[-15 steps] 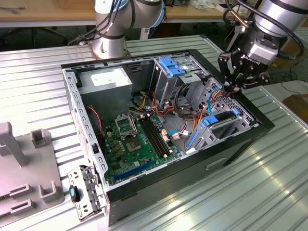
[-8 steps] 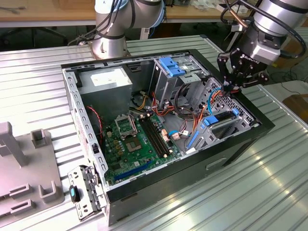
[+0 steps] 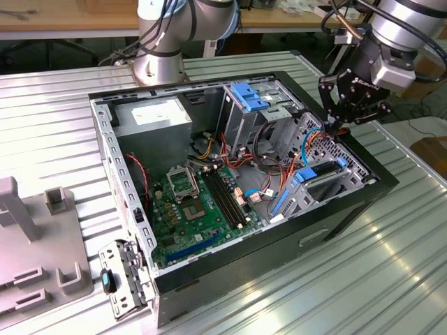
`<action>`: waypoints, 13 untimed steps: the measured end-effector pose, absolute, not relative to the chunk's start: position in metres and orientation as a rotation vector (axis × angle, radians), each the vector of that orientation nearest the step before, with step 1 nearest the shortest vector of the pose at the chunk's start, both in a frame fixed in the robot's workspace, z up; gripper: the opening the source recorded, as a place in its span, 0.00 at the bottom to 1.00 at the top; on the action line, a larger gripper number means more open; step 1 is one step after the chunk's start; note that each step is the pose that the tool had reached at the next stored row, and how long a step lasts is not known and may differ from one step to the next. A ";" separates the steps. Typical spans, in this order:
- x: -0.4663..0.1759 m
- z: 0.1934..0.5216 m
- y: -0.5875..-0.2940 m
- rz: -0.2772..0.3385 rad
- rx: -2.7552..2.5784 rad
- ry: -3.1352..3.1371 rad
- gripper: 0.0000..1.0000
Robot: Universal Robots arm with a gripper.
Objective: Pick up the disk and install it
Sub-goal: 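Insert the first disk wire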
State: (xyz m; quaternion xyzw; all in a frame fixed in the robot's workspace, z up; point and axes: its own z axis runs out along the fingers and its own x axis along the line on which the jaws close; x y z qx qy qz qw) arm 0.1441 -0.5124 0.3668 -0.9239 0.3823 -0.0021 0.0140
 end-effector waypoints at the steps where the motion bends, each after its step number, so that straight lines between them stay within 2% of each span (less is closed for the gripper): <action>1: 0.147 0.367 -0.512 -0.006 -2.877 1.190 0.11; 5: 0.155 0.367 -0.508 -0.009 -2.877 1.190 0.11; 13: 0.156 0.369 -0.507 -0.102 -2.881 1.100 0.11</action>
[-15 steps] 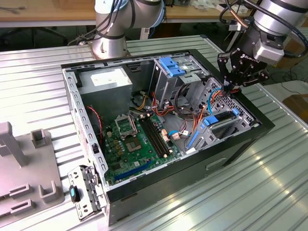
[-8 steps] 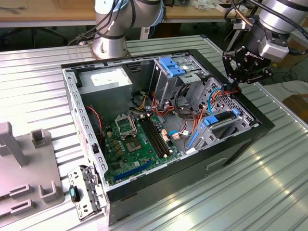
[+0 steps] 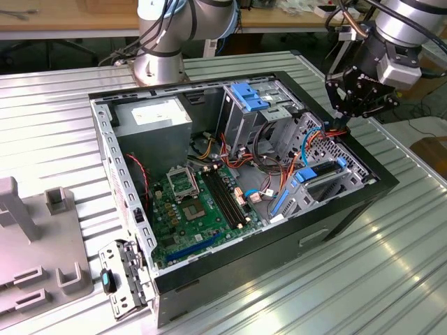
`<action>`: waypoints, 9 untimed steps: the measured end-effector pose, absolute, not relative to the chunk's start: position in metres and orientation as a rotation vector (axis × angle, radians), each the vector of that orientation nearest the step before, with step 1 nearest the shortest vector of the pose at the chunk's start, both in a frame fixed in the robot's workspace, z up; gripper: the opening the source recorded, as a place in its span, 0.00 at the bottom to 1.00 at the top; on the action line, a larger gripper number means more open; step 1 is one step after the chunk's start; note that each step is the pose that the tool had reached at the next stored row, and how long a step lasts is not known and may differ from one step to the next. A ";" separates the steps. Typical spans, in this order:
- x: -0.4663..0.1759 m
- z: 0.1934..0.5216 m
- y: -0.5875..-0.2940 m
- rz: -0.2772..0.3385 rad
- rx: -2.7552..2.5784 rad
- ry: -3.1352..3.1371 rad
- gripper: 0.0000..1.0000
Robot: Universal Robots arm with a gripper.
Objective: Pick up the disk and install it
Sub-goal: 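Insert the first disk wire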
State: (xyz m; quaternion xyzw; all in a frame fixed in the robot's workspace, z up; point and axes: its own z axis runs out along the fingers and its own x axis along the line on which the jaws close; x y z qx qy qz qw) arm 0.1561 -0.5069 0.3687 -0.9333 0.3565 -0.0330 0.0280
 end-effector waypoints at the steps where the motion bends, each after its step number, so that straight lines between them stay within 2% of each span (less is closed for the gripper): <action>1: 0.156 0.369 -0.507 -0.114 -2.881 1.089 0.11; 5: 0.156 0.373 -0.506 -0.215 -2.875 1.059 0.11; 9: 0.156 0.373 -0.506 -0.226 -2.892 0.997 0.11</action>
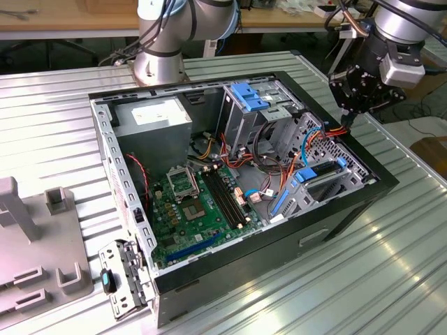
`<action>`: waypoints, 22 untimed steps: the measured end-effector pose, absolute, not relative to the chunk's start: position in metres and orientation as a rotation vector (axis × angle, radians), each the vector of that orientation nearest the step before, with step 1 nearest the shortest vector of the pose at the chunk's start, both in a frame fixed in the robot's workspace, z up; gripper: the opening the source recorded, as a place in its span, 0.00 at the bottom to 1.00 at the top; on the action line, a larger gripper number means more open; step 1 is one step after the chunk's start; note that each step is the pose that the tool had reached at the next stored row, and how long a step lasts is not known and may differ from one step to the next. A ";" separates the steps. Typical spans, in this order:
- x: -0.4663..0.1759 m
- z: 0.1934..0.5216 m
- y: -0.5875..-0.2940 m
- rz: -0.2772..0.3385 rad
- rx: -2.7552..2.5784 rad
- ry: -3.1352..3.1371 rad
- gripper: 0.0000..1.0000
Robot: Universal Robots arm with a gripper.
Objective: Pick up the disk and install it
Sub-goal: 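Insert the first disk wire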
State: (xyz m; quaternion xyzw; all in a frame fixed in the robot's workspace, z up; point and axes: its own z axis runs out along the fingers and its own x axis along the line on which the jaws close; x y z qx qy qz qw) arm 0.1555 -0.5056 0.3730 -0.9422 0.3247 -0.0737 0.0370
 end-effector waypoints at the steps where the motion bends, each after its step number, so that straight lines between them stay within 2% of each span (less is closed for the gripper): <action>1: 0.156 0.373 -0.506 -0.225 -2.900 0.971 0.11; 13: 0.155 0.373 -0.507 -0.210 -2.976 0.631 0.11; 14: 0.155 0.373 -0.507 -0.209 -2.982 0.596 0.18; 17: 0.156 0.373 -0.509 -0.207 -2.988 0.559 0.19; 18: 0.156 0.373 -0.509 -0.207 -2.988 0.558 0.25; 22: 0.156 0.372 -0.512 -0.214 -2.990 0.534 0.25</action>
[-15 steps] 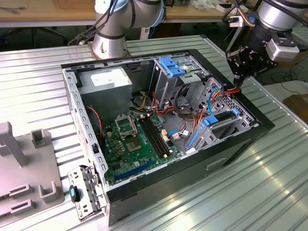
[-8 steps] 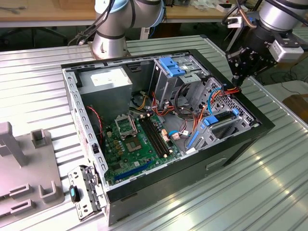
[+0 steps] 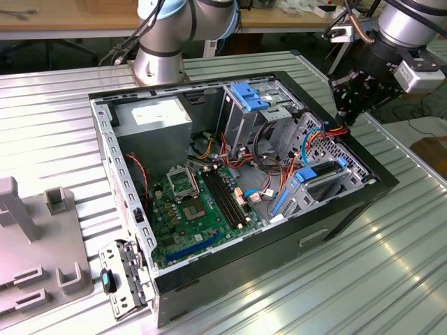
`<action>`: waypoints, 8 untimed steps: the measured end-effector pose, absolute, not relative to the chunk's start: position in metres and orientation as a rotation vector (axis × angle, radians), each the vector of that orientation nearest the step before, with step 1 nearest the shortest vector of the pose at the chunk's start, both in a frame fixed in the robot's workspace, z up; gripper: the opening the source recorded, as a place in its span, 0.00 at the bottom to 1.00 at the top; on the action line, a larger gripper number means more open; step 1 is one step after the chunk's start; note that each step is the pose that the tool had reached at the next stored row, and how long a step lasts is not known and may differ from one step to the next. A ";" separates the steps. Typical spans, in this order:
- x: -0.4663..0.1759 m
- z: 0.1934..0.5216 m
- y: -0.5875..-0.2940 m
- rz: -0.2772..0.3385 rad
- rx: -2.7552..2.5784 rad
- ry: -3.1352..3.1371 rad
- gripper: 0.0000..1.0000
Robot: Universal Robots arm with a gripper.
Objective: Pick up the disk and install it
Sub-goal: 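Insert the first disk wire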
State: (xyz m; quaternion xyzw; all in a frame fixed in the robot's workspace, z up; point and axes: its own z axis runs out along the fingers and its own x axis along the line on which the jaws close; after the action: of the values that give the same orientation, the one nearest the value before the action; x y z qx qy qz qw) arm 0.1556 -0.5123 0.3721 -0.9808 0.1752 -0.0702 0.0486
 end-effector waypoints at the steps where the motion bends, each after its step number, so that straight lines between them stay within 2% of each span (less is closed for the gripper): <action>1: 0.156 0.372 -0.513 -0.216 -2.990 0.526 0.25; 8: 0.156 0.369 -0.516 -0.242 -3.001 0.364 0.25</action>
State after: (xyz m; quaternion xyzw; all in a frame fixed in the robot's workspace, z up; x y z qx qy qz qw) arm 0.1556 -0.5159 0.3685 -0.9881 0.1199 -0.0797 0.0546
